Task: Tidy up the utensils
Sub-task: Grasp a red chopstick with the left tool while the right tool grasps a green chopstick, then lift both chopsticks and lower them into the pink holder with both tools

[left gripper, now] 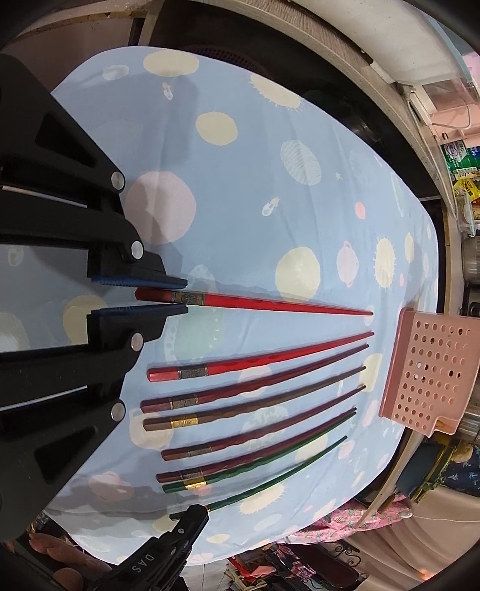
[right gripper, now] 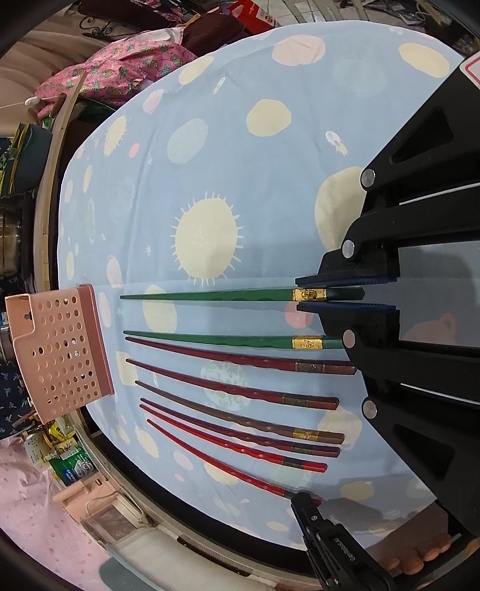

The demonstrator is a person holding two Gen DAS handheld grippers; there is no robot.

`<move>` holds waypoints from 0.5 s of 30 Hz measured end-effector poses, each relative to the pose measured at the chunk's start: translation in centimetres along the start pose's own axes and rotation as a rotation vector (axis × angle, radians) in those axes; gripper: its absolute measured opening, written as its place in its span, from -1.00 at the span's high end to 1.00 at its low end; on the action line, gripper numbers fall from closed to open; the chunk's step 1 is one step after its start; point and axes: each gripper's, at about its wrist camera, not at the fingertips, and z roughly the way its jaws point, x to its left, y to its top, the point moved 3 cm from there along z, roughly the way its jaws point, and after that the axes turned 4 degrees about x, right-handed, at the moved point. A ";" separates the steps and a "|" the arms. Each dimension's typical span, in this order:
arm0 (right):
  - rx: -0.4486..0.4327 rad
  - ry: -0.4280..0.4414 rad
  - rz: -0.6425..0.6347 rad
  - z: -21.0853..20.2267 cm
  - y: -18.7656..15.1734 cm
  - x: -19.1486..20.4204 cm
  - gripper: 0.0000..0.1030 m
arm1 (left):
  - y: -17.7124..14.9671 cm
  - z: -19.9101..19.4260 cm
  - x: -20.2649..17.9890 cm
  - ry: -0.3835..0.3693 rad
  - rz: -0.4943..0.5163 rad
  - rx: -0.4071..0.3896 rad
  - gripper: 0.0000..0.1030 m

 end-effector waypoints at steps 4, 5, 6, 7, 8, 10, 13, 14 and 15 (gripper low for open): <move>-0.029 0.011 0.003 -1.2 0.7 0.1 0.86 | 0.6 -1.6 -0.1 -0.003 -0.002 -0.031 0.85; -0.038 0.015 0.005 -1.6 0.9 0.1 0.86 | 0.8 -2.1 -0.1 -0.008 -0.003 -0.042 0.85; -0.049 0.019 0.007 -2.0 1.2 0.1 0.86 | 1.0 -2.6 -0.1 -0.011 -0.004 -0.052 0.85; -0.061 0.026 0.010 -2.6 1.5 0.1 0.86 | 1.3 -3.2 -0.1 -0.014 -0.006 -0.067 0.85; -0.072 0.033 0.012 -3.1 1.8 0.1 0.86 | 1.6 -3.7 -0.1 -0.015 -0.007 -0.080 0.85; -0.095 0.050 0.016 -4.2 2.5 0.1 0.86 | 2.2 -4.8 -0.1 -0.019 -0.009 -0.107 0.86; -0.138 0.059 0.017 -5.8 3.8 0.0 0.86 | 3.6 -6.5 0.0 -0.033 -0.018 -0.147 0.86; -0.154 0.060 0.015 -6.5 4.4 0.0 0.86 | 4.1 -6.9 0.1 -0.037 -0.019 -0.158 0.86; -0.171 0.063 0.014 -7.1 5.0 0.0 0.86 | 4.7 -7.6 0.1 -0.040 -0.019 -0.175 0.86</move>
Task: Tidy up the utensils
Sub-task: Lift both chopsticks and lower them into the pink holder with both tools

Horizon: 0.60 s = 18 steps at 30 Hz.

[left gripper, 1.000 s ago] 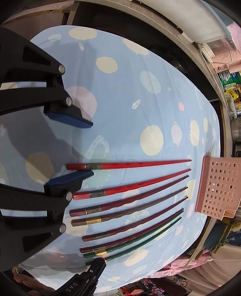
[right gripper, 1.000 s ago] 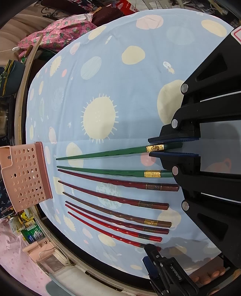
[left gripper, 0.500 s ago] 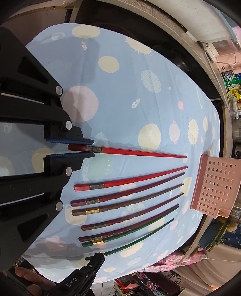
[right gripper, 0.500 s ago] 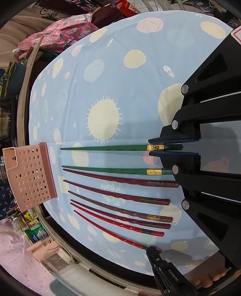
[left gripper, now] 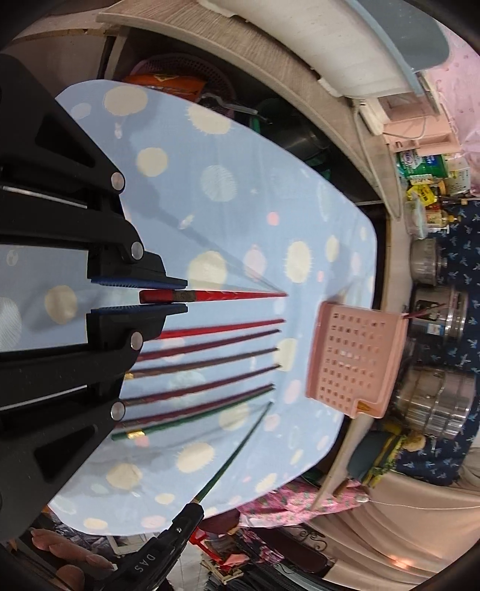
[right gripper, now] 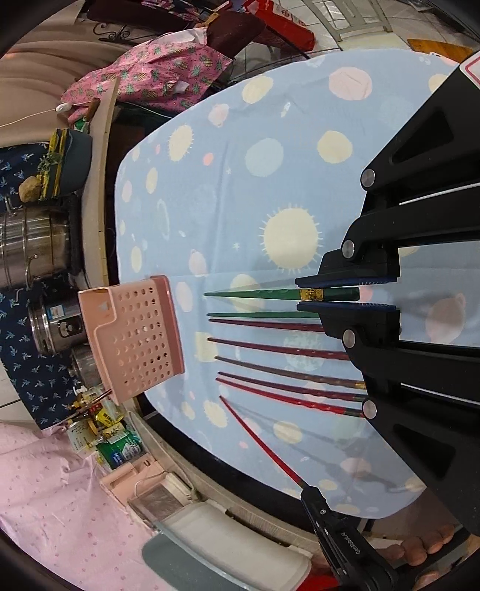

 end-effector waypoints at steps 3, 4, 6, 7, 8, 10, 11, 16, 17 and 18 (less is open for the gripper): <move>-0.044 0.016 0.006 -1.3 2.2 0.0 0.86 | 2.1 -1.2 -0.2 0.005 0.005 -0.049 0.86; -0.062 0.018 0.004 -1.7 3.0 0.0 0.86 | 3.0 -1.6 -0.3 0.003 0.005 -0.066 0.86; -0.099 0.017 -0.007 -2.4 4.7 0.1 0.86 | 4.8 -2.4 -0.4 0.004 0.006 -0.103 0.86; -0.112 0.019 -0.010 -2.7 5.4 0.2 0.86 | 5.9 -2.8 -0.5 0.005 0.009 -0.124 0.86; -0.126 0.023 -0.013 -2.9 6.2 0.2 0.86 | 6.8 -3.2 -0.6 0.008 0.013 -0.144 0.86; -0.154 0.024 -0.018 -3.3 7.8 0.2 0.86 | 8.6 -3.9 -0.8 0.013 0.019 -0.180 0.86; -0.166 0.024 -0.019 -3.4 8.6 0.2 0.86 | 9.6 -4.1 -0.9 0.017 0.023 -0.197 0.86; -0.207 0.027 -0.011 -3.3 12.3 0.1 0.86 | 14.3 -4.5 -1.4 0.031 0.028 -0.259 0.87; -0.213 0.029 -0.006 -3.2 13.1 0.0 0.86 | 15.2 -4.5 -1.5 0.030 0.027 -0.269 0.87; -0.219 0.031 -0.004 -3.2 13.7 0.0 0.86 | 16.1 -4.6 -1.6 0.028 0.024 -0.277 0.87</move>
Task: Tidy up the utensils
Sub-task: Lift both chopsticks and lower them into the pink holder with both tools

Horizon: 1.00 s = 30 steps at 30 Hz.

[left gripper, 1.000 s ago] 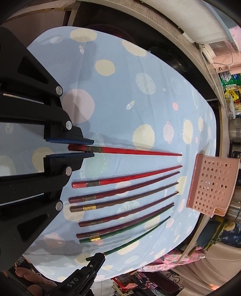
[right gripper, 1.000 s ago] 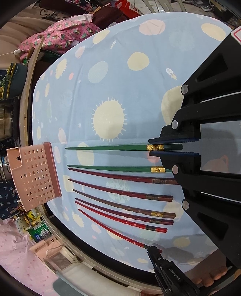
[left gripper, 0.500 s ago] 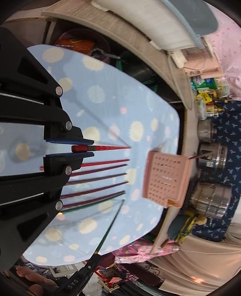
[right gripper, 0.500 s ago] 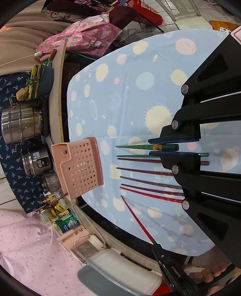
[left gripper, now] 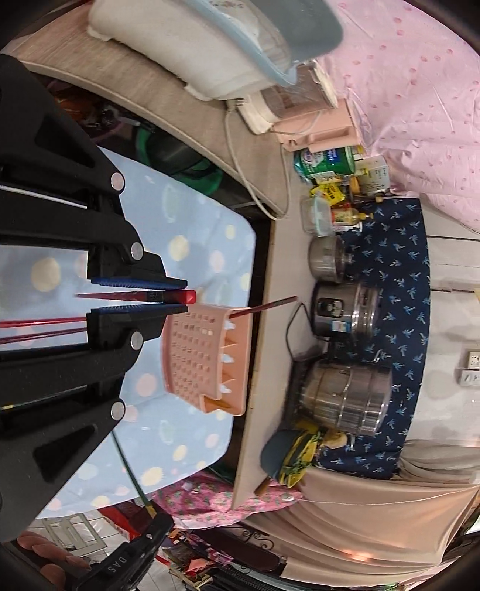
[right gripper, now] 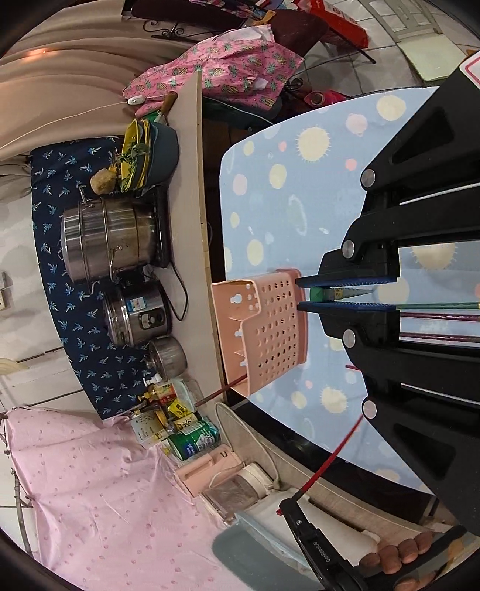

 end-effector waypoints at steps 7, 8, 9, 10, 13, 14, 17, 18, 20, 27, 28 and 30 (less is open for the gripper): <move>-0.068 0.017 0.010 0.4 5.0 0.4 0.86 | 5.6 0.1 -0.5 -0.032 -0.027 -0.068 0.87; -0.082 0.027 0.015 0.3 5.9 0.5 0.86 | 6.5 -0.1 -0.5 -0.039 -0.033 -0.081 0.87; -0.097 0.039 0.019 0.2 6.9 0.6 0.86 | 7.3 -0.3 -0.6 -0.047 -0.039 -0.094 0.87; -0.111 0.048 0.021 0.0 7.7 0.7 0.86 | 8.4 -0.6 -0.7 -0.057 -0.047 -0.111 0.87; -0.165 0.075 0.023 -0.7 10.8 1.5 0.86 | 11.0 -1.3 -1.0 -0.071 -0.055 -0.157 0.87; -0.179 0.084 0.024 -0.9 11.6 1.7 0.86 | 11.9 -1.6 -1.2 -0.072 -0.057 -0.176 0.87; -0.223 0.102 0.022 -1.3 14.0 2.3 0.86 | 14.1 -2.0 -1.3 -0.082 -0.068 -0.215 0.87; -0.233 0.104 0.018 -1.2 14.7 2.6 0.86 | 14.9 -1.9 -1.3 -0.083 -0.073 -0.226 0.87; -0.239 0.104 0.013 -0.6 15.9 3.0 0.86 | 16.1 -1.3 -1.5 -0.081 -0.080 -0.235 0.87; -0.175 0.117 0.041 4.0 16.8 3.1 0.86 | 16.5 3.0 -2.4 -0.056 -0.073 -0.195 0.87; -0.163 0.113 0.042 4.7 16.6 3.1 0.86 | 16.3 3.9 -2.6 -0.050 -0.068 -0.182 0.87; -0.137 0.110 0.046 6.2 16.2 2.9 0.86 | 15.6 5.4 -2.7 -0.043 -0.064 -0.160 0.87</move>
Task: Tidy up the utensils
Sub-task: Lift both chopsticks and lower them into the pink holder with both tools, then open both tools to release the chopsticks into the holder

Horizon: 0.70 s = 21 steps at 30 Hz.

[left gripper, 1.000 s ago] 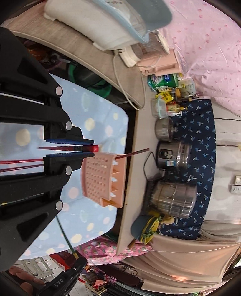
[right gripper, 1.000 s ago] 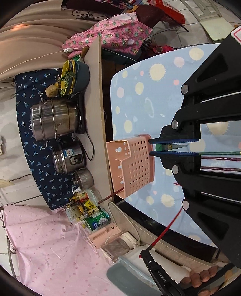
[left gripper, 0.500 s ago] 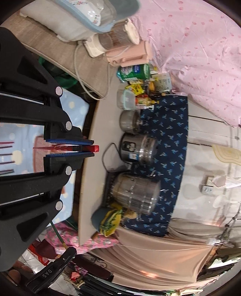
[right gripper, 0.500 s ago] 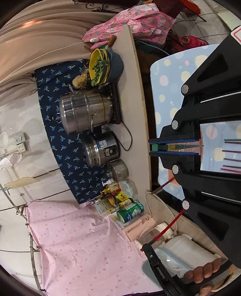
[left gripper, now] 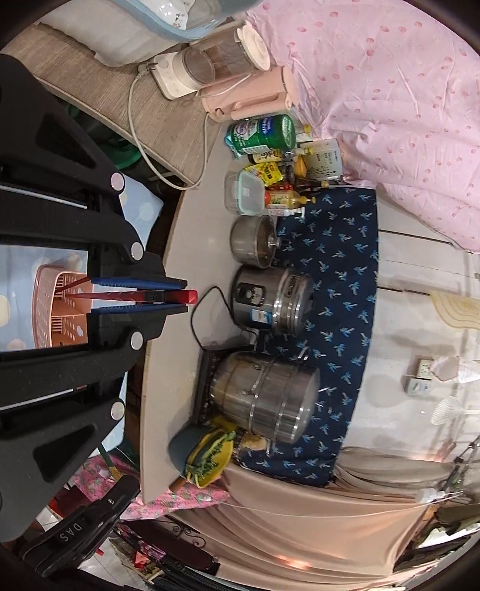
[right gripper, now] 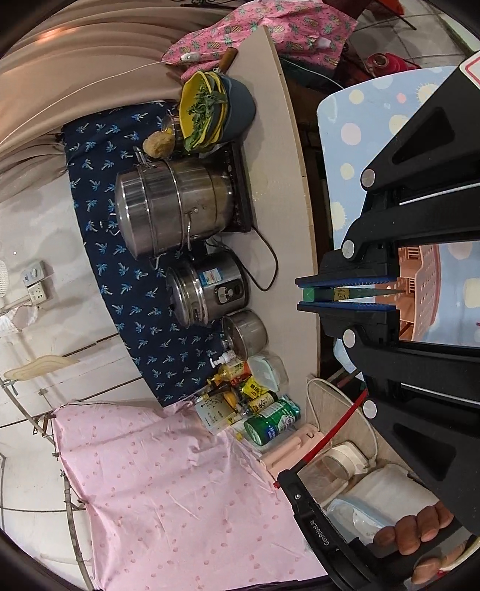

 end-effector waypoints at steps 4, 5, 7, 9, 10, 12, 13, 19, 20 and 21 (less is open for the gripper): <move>0.044 -0.001 0.001 2.1 -1.4 -0.4 0.86 | -1.3 2.4 0.2 0.005 0.001 0.042 0.87; 0.054 -0.005 -0.001 2.6 -1.8 -0.4 0.86 | -1.6 2.9 0.3 0.006 -0.001 0.053 0.87; 0.068 -0.010 -0.004 3.4 -2.3 -0.5 0.86 | -2.1 3.7 0.3 0.007 -0.004 0.072 0.86; 0.076 -0.018 -0.007 4.1 -2.6 -0.7 0.86 | -2.5 4.3 0.4 0.011 0.000 0.081 0.86; 0.078 -0.019 -0.004 4.3 -2.7 -0.8 0.86 | -2.7 4.5 0.4 0.011 0.004 0.087 0.86; 0.086 -0.018 0.005 4.7 -2.9 -1.2 0.86 | -3.0 4.9 0.4 0.012 0.011 0.096 0.86; 0.090 -0.019 0.011 4.9 -3.0 -1.3 0.86 | -3.1 5.0 0.5 0.012 0.012 0.100 0.85; 0.074 -0.025 0.011 4.4 -3.0 -1.4 0.79 | -3.6 4.8 0.6 0.020 0.018 0.093 0.53; 0.071 -0.025 0.010 4.2 -3.0 -1.3 0.76 | -3.6 4.7 0.6 0.027 0.019 0.087 0.44; 0.069 -0.023 0.010 4.1 -2.9 -1.3 0.73 | -3.6 4.4 0.6 0.032 0.020 0.080 0.32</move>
